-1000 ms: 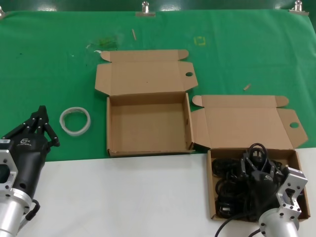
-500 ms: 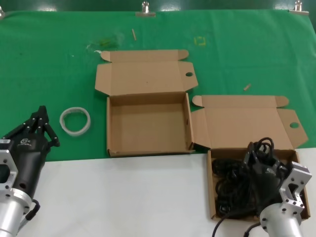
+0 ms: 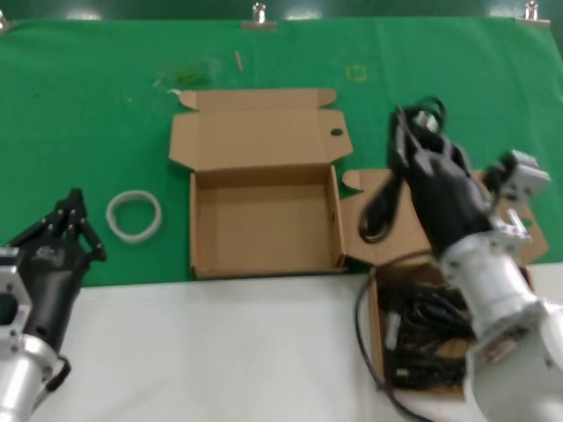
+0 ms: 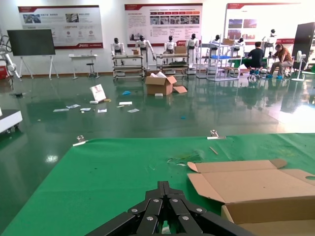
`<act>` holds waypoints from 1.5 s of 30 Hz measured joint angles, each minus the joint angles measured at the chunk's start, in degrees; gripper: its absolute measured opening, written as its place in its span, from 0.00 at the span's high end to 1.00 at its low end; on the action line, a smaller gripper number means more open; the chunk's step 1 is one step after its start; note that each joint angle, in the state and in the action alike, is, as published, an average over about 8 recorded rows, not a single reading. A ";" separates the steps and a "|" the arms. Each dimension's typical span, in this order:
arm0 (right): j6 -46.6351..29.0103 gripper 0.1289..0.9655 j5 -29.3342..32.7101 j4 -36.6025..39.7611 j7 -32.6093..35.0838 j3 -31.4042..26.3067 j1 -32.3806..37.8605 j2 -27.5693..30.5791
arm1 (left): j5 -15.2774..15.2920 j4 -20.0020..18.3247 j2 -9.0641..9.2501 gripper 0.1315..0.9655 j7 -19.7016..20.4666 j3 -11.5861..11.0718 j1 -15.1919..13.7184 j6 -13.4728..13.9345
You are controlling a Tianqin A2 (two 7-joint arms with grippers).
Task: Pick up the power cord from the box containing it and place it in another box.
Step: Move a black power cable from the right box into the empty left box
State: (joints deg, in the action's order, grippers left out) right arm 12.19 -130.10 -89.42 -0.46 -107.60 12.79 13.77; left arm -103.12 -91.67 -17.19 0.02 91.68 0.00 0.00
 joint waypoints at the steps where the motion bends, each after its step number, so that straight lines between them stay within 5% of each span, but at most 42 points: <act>1: -1.07 0.89 -0.31 1.75 -0.53 -0.54 2.02 -0.09 | 0.00 0.00 0.00 0.99 0.00 0.00 0.00 0.00; 12: -6.74 0.90 -6.29 28.99 -6.10 -10.92 21.79 -3.69 | 0.00 0.00 0.00 0.99 0.00 0.00 0.00 0.00; 19: -11.60 0.90 -7.24 47.91 -7.02 -12.34 30.31 -9.77 | 0.00 0.00 0.00 0.99 0.00 0.00 0.00 0.00; 26: -17.27 0.90 -19.06 63.50 -6.86 -24.24 38.73 -13.05 | 0.00 0.00 0.00 0.99 0.00 0.00 0.00 0.00; 34: -18.94 0.90 -26.57 69.26 -13.01 -38.24 42.96 -13.69 | 0.00 0.00 0.00 0.99 0.00 0.00 0.00 0.00; 45: -18.88 0.89 -27.60 69.67 -12.00 -39.28 44.05 -13.76 | 0.00 0.00 0.00 0.99 0.00 0.00 0.00 0.00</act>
State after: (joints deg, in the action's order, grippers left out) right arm -6.70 -157.70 -19.75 -12.45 -146.88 56.84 0.00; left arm -103.12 -91.67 -17.19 0.02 91.68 0.00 0.00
